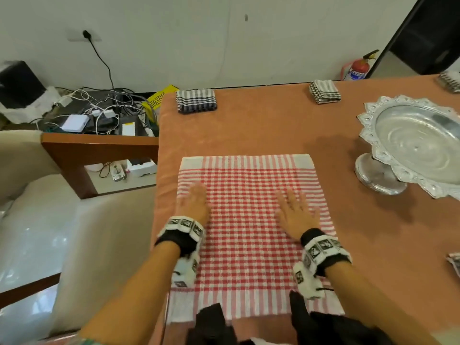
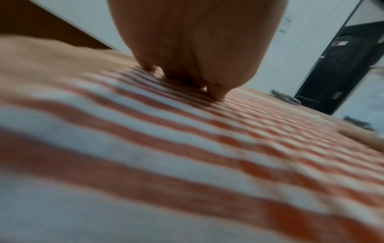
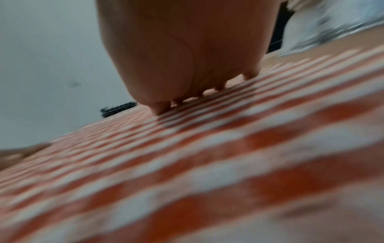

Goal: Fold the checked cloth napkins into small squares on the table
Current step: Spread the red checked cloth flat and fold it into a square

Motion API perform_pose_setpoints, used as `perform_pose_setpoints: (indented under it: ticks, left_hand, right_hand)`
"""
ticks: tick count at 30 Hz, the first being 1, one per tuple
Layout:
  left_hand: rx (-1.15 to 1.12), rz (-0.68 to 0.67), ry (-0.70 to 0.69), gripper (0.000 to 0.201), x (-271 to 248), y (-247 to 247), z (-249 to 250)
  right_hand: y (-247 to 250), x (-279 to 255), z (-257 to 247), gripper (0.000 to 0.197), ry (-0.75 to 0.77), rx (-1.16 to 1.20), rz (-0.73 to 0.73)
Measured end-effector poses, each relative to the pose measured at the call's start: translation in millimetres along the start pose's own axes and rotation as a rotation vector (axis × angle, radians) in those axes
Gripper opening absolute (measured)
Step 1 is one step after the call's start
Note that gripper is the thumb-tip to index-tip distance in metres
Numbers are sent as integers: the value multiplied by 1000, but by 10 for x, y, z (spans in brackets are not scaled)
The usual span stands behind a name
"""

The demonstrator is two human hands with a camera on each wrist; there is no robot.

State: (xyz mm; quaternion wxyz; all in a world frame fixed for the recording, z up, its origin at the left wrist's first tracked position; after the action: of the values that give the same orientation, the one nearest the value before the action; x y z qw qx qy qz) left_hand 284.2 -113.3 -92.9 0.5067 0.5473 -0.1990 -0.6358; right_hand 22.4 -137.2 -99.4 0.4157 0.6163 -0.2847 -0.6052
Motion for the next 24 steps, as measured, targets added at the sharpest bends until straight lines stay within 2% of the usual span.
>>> perform_pose_setpoints:
  ticks: [3,4,5,6,8,10,12,16,19,21,24]
  left_hand:
    - [25,91,202,59,-150,169,-455]
    - [65,136,186,58,-210,158,-430]
    - [95,173,104,58,-282,81,-290]
    - [111,169,-16,58,-340,-56,-91]
    - [122,48,-228,62,-585,-450,361]
    - [159,-69,-273,64,-813,-739,602]
    - [154,-85,-218,64,-882,-802,498]
    - [71,-42,-71,66,-955,-630,-72]
    - [-11,-37,-3,67,-1131,-596,-353]
    - [-29,-37,11,68,-1318,-654,-416]
    - [-34,-30,-18,72,-1543,-725,-422]
  right_hand:
    - [-83,-186,603,56,-233,81,-69]
    - [-96,-241,644,57,-283,78,-53]
    - [-111,-315,572,59,-291,47,-13]
    - [-123,-359,400,60,-244,5,25]
    - [-230,-540,-111,62,-56,-36,52]
    - [-398,-750,-496,60,100,-47,47]
    - [-523,-855,-481,60,109,-60,38]
    - [-680,-997,169,69,-84,19,-24]
    - [-775,-1169,545,73,-230,93,-17]
    - [-858,-1281,595,74,-301,124,2]
    - [-944,-1379,513,69,-387,115,117]
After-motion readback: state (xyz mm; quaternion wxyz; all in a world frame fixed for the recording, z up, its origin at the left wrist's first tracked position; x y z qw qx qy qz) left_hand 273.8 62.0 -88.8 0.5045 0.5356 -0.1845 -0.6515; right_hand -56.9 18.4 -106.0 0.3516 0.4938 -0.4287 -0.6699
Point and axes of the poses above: each hand's wrist, its own x-axis towards the middle knuckle, its own y-axis out of the back of the hand, z = x × y, the point moved 2 cm from there along x, towards the middle knuckle, and after that the axes turned 14 degrees about -x, right-handed, at the moved point
